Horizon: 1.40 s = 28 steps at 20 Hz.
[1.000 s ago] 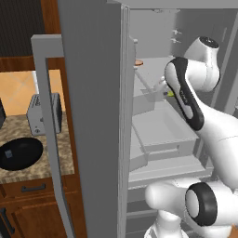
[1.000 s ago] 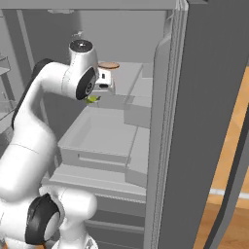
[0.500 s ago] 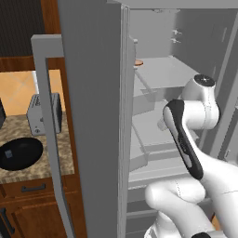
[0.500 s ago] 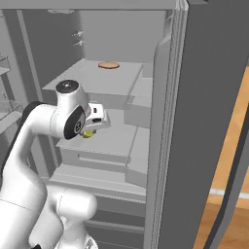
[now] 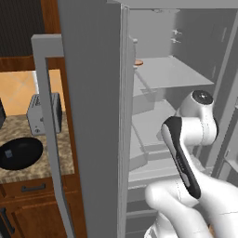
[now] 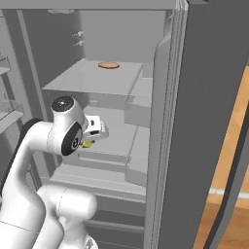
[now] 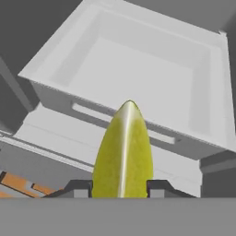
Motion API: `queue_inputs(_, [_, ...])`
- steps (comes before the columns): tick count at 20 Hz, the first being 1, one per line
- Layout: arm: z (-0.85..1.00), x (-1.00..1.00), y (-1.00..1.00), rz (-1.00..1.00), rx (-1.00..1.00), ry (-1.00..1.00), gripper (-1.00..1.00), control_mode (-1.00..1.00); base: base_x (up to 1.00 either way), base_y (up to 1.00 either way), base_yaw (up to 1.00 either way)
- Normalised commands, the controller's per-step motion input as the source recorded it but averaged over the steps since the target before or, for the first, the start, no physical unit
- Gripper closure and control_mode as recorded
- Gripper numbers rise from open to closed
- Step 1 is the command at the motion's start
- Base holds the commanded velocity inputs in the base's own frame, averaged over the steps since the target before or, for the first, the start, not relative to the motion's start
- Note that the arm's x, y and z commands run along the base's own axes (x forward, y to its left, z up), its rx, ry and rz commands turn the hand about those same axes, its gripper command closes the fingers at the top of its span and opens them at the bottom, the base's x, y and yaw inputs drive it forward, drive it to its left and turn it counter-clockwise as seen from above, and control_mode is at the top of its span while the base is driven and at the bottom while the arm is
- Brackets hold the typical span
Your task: Grab a lemon wedge from the fridge and one ice cube from the ice bowl, and put them in the glass of lemonade.
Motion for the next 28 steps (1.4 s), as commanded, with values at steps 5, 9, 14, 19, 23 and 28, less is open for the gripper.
queue_inputs(5, [0.0,0.0,0.0,0.0,0.0,0.0,1.0,1.0,-1.0,-0.43,0.0])
queue_inputs(9, [0.0,0.0,0.0,0.0,0.0,0.0,1.0,1.0,-1.0,-0.16,0.0])
queue_inputs(14, [0.0,0.0,0.0,0.0,0.0,0.0,1.0,1.0,-0.9,0.36,0.33])
queue_inputs(19, [0.0,0.0,0.0,0.0,0.0,0.0,1.0,1.0,-0.41,0.85,0.84])
queue_inputs(23, [0.0,0.0,0.0,0.0,0.0,0.0,1.0,1.0,-0.29,0.87,0.78])
queue_inputs(28, [0.0,0.0,0.0,0.0,0.0,0.0,1.0,1.0,0.31,0.96,0.39])
